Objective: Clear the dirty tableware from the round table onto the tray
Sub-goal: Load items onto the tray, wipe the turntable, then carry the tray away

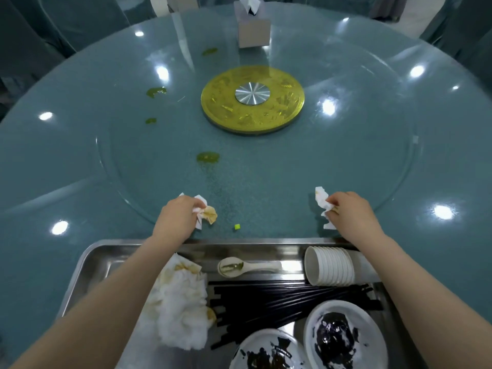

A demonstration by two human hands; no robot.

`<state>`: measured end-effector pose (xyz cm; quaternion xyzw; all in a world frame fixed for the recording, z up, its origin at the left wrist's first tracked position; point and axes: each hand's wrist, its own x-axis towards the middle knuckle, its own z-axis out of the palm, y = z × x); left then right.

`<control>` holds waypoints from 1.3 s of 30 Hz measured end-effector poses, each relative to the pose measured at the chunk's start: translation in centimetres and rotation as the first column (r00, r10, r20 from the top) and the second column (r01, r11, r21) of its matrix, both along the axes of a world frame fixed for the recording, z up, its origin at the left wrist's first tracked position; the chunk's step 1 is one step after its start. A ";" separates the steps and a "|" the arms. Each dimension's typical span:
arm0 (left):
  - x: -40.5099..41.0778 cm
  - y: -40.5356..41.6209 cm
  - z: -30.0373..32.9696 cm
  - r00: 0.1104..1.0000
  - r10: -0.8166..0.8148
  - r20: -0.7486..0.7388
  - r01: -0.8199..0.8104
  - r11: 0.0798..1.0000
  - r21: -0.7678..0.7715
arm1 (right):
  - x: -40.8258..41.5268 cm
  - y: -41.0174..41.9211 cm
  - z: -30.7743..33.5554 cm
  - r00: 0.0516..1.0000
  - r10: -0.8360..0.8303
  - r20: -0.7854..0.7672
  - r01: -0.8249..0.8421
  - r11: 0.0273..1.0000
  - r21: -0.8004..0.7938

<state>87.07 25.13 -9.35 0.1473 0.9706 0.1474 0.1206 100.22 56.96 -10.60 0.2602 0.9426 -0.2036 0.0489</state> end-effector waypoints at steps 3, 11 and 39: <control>0.0 0.4 0.4 0.995 0.079 0.059 -0.081 0.996 0.035 | -1.0 0.1 0.2 0.998 -0.032 0.050 0.030 0.999 0.043; 2.8 3.4 0.6 0.994 -0.025 0.104 0.001 0.975 0.224 | -1.3 -0.1 0.2 0.997 -0.056 0.061 0.050 0.995 0.091; 11.8 -1.4 3.4 0.957 0.200 0.212 -0.280 0.834 0.476 | 5.4 -12.8 3.4 0.947 0.078 -0.311 -0.182 0.929 -0.322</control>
